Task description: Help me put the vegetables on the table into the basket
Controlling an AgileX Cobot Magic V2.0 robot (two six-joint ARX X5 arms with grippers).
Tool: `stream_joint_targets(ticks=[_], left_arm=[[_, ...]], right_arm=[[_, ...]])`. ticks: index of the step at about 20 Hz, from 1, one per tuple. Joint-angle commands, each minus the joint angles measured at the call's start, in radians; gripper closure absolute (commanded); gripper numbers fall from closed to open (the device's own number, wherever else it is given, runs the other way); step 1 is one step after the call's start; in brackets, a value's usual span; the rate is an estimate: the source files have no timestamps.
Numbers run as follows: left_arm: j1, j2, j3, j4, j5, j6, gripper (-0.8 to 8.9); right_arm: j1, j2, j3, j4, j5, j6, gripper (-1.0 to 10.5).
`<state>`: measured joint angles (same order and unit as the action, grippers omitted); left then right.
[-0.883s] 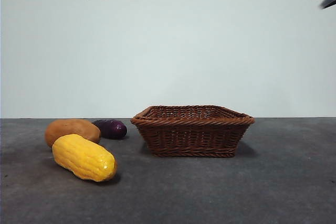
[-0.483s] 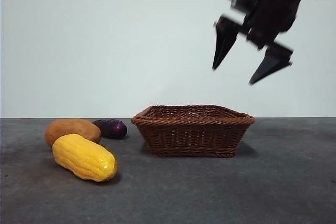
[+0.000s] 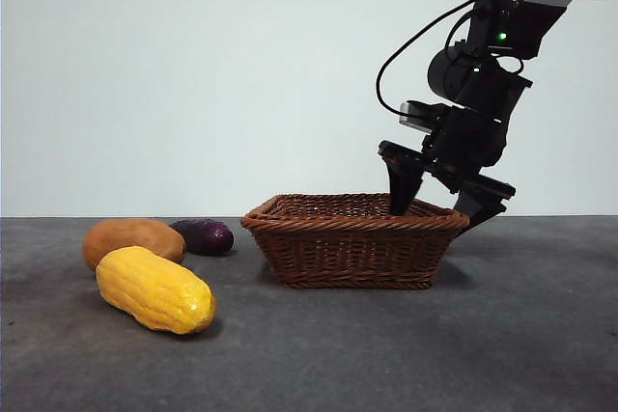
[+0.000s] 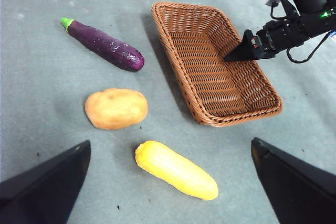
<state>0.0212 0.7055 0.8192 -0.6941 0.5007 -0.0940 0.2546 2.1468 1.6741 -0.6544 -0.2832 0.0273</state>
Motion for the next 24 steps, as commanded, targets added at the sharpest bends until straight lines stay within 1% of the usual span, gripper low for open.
stream_joint_targets(ticks=[1, 3, 6, 9, 13, 15, 17, 20, 22, 24], left_arm=[[-0.002, 0.004, 0.002, 0.007, -0.003, 0.009, 1.49], [-0.002, 0.01, 0.002, 0.006, -0.003, 0.009, 1.49], [-0.002, 0.024, 0.002, 0.006, -0.003, 0.008, 1.49], [-0.002, 0.041, 0.002, -0.001, -0.003, 0.008, 1.5], [-0.002, 0.062, 0.002, -0.001, -0.003, -0.005, 1.5], [-0.002, 0.077, 0.002, -0.001, -0.003, -0.011, 1.53], [-0.011, 0.1, 0.002, -0.008, -0.003, -0.044, 1.53], [-0.069, 0.169, 0.002, -0.028, -0.012, -0.084, 1.54], [-0.137, 0.239, 0.002, -0.011, -0.075, -0.134, 1.54], [-0.217, 0.325, 0.002, 0.037, -0.141, -0.199, 1.54]], right_arm=[[0.002, 0.018, 0.0, 0.009, 0.004, 0.006, 8.8], [0.002, 0.018, 0.0, 0.009, 0.004, 0.008, 9.6], [0.002, 0.017, 0.001, 0.019, 0.003, 0.044, 9.6], [0.002, -0.02, 0.001, 0.024, -0.027, 0.078, 9.6], [0.001, -0.191, 0.001, -0.003, -0.027, 0.076, 9.6], [-0.001, -0.307, 0.001, -0.048, -0.027, 0.051, 9.6], [-0.001, -0.421, 0.001, -0.107, -0.011, 0.01, 9.6], [-0.001, -0.569, 0.001, -0.172, 0.012, -0.035, 9.6], [-0.001, -0.644, 0.001, -0.208, 0.014, -0.057, 9.6], [-0.001, -0.695, 0.001, -0.235, 0.014, -0.074, 9.6]])
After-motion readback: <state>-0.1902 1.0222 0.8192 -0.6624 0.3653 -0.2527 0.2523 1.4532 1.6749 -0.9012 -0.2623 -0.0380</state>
